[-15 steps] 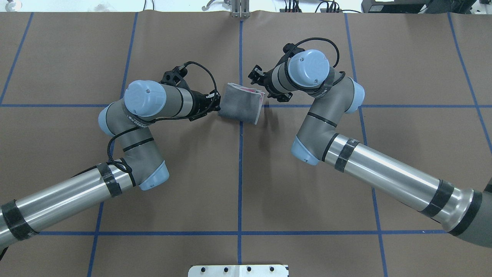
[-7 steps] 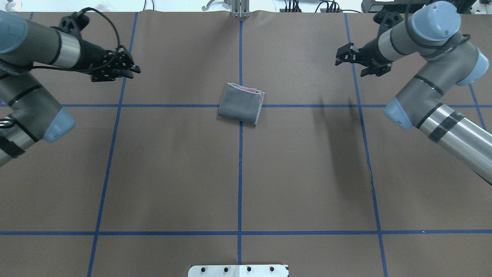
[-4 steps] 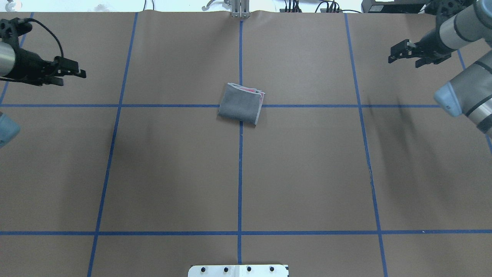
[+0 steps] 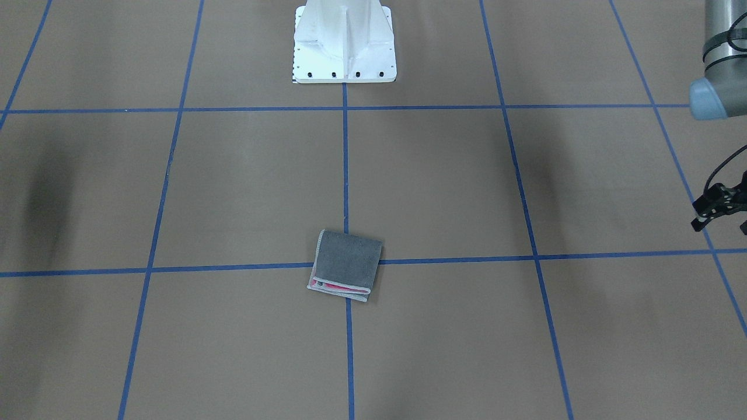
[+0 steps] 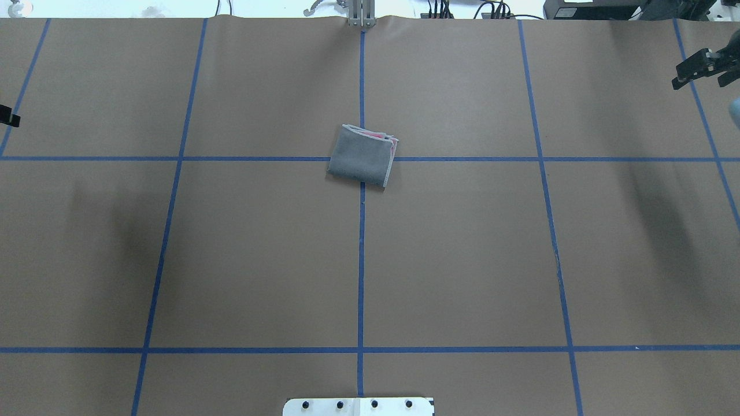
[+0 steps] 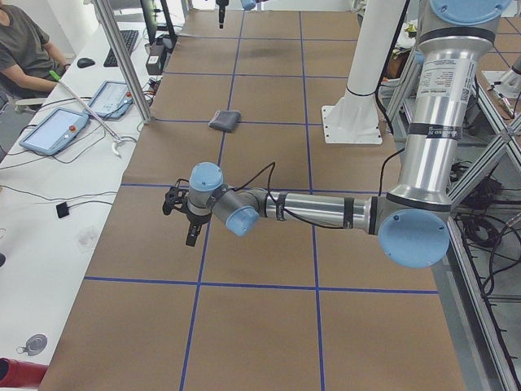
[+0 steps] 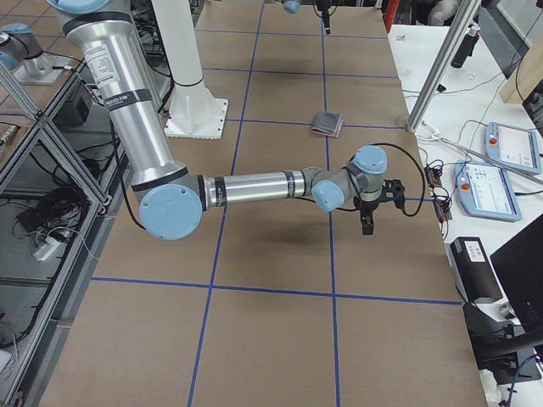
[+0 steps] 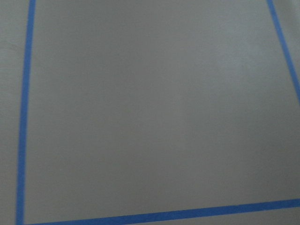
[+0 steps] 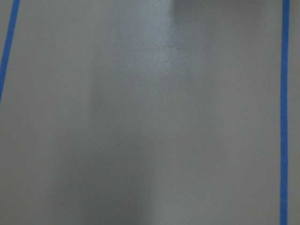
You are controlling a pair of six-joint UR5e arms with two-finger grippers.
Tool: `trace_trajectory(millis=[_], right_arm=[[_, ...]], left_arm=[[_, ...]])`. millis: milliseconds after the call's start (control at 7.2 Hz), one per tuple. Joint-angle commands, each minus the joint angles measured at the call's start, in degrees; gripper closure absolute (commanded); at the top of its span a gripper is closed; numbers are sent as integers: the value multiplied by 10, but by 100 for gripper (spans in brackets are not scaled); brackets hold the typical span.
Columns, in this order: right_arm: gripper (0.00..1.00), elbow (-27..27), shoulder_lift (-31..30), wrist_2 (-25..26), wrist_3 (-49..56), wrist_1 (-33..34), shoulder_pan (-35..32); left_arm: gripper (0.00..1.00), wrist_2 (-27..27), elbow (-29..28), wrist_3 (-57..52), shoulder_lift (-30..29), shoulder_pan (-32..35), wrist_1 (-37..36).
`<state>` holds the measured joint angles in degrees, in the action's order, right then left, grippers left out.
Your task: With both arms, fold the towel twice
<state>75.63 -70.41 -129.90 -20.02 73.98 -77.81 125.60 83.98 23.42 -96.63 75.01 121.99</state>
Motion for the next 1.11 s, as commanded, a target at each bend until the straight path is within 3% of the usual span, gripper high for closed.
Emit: trace_trajectory(millis=[0,139,417,695,973], right_arm=[[0,4,3,-32,73,75,-29],[0,14,-4,-35,88,94,-34],[0,91,-82,-34,89,96,-35],[0,98,-100,-35,89,96,-35],[0,102,-97,-49,89,101,-23]], left_arm=[[0,3,2,-107,-1,36,-116],[0,17,9,-109,-7,36,-170],[0,93,60,-104,3,42,-236],[0,97,142,-108,13,44,-348],[0,114,148,-109,35,44,-348]])
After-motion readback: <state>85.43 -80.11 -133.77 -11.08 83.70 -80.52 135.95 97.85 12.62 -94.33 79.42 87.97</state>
